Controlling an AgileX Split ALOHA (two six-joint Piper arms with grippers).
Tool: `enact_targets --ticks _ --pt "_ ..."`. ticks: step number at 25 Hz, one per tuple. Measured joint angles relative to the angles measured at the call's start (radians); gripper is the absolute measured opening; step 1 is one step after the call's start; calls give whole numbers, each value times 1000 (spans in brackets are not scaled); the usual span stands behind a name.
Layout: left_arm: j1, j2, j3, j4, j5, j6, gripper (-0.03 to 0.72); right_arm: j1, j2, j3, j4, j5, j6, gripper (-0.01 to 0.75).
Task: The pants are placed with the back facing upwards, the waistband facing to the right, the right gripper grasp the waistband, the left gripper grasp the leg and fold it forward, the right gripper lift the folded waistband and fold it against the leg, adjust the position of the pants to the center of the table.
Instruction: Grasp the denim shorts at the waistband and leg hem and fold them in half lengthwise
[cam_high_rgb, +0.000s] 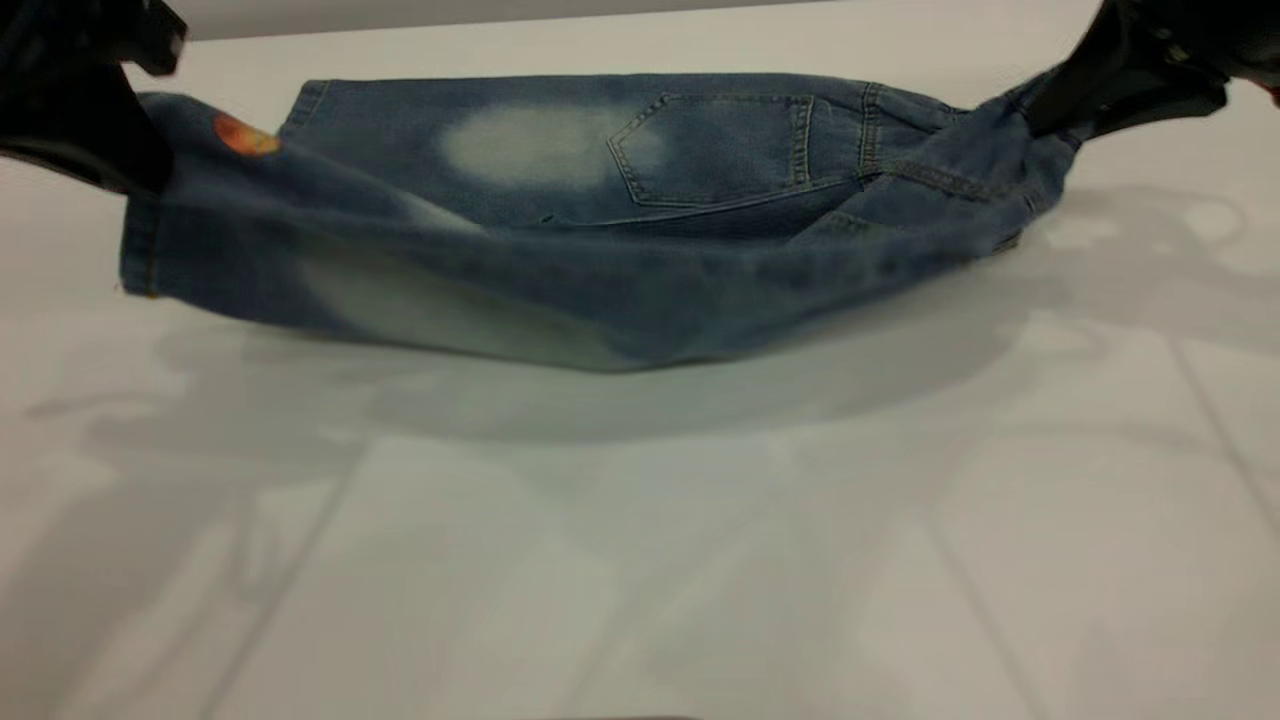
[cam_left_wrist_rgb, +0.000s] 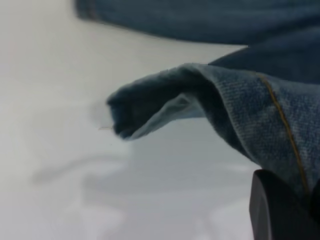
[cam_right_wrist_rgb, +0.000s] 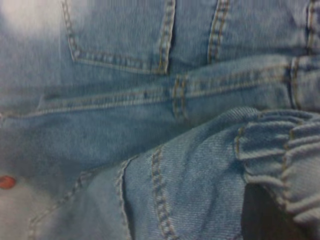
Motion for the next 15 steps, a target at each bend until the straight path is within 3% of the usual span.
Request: enact_targets --ticks 3,15 --pt "35 59 -49 6 -1 0 50 0 40 -65 -28 19 71 44" --pt "38 350 -392 8 50 17 50 0 141 -317 -160 60 320 44"
